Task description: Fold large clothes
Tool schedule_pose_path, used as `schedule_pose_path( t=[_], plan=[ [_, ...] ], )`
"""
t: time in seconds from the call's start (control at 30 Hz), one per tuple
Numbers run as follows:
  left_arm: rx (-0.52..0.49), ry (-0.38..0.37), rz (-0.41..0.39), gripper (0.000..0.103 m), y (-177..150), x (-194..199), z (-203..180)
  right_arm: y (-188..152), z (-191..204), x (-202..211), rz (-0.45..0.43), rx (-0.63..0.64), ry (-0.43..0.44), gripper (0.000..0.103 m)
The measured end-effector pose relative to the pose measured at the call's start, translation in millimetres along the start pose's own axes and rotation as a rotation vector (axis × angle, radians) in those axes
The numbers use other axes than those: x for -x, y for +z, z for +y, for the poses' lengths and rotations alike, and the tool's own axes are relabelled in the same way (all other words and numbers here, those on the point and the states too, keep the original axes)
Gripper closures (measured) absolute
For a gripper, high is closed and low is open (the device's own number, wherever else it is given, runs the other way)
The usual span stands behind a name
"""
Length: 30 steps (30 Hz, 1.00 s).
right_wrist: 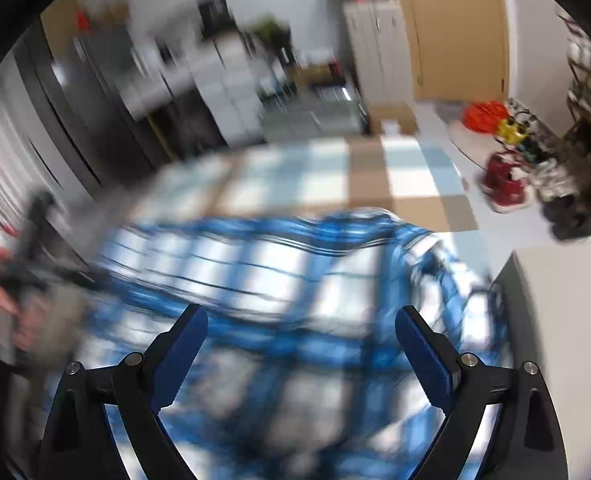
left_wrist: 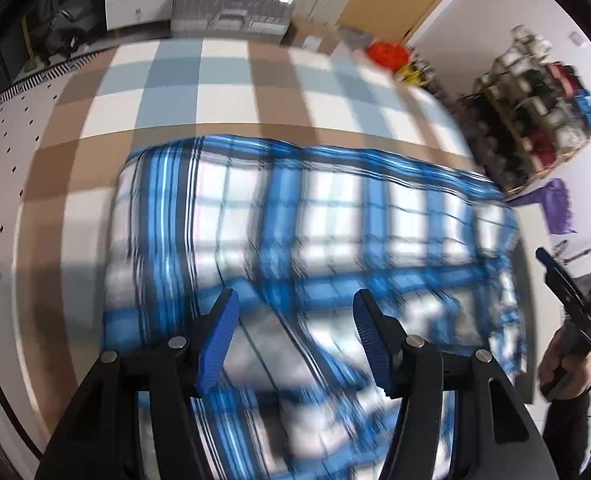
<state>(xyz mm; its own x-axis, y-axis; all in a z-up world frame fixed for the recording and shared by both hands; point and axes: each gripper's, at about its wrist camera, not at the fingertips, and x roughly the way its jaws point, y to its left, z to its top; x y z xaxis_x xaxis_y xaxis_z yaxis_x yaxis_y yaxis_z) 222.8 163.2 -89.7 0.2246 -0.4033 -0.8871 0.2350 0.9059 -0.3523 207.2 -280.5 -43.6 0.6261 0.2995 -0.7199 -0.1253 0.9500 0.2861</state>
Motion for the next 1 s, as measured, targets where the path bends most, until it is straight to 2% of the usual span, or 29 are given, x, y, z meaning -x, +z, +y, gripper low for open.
schedule_pose_path(
  t=[0.07, 0.13, 0.23, 0.37, 0.43, 0.5, 0.57, 0.67, 0.77, 0.87, 0.93, 1.0],
  plan=[
    [-0.011, -0.024, -0.06, 0.049, -32, 27, -10, -15, 13, 36, -0.114, -0.038, 0.087, 0.002],
    [-0.022, -0.002, -0.109, 0.049, -57, 50, -19, -38, 33, 67, -0.24, -0.057, 0.154, 0.0],
    [-0.022, 0.032, -0.18, 0.049, -103, 80, -22, -71, 54, 94, -0.344, -0.06, 0.227, 0.0],
    [-0.027, 0.131, -0.239, 0.049, -114, 82, -38, -107, 71, 106, -0.369, -0.035, 0.284, 0.0],
    [-0.017, 0.202, -0.254, 0.049, -133, 93, -31, -120, 71, 107, -0.366, -0.029, 0.285, 0.0],
    [0.001, 0.209, -0.248, 0.048, -151, 96, -19, -130, 75, 109, -0.329, -0.009, 0.248, 0.0],
    [0.037, 0.197, -0.23, 0.048, -166, 99, -3, -138, 78, 112, -0.303, -0.007, 0.247, 0.0],
    [0.083, 0.229, -0.208, 0.048, -181, 94, 17, -145, 78, 116, -0.301, 0.019, 0.221, 0.0],
    [0.088, 0.328, -0.178, 0.048, -185, 77, 34, -151, 76, 121, -0.322, -0.001, 0.214, 0.0],
    [0.066, 0.374, -0.151, 0.048, -186, 65, 41, -153, 73, 122, -0.319, -0.012, 0.196, 0.0],
    [0.071, 0.362, -0.119, 0.048, -182, 57, 44, -155, 73, 123, -0.32, 0.008, 0.179, 0.0],
    [0.117, 0.287, -0.107, 0.048, -180, 52, 49, -157, 72, 123, -0.316, 0.028, 0.152, 0.0]
  ],
)
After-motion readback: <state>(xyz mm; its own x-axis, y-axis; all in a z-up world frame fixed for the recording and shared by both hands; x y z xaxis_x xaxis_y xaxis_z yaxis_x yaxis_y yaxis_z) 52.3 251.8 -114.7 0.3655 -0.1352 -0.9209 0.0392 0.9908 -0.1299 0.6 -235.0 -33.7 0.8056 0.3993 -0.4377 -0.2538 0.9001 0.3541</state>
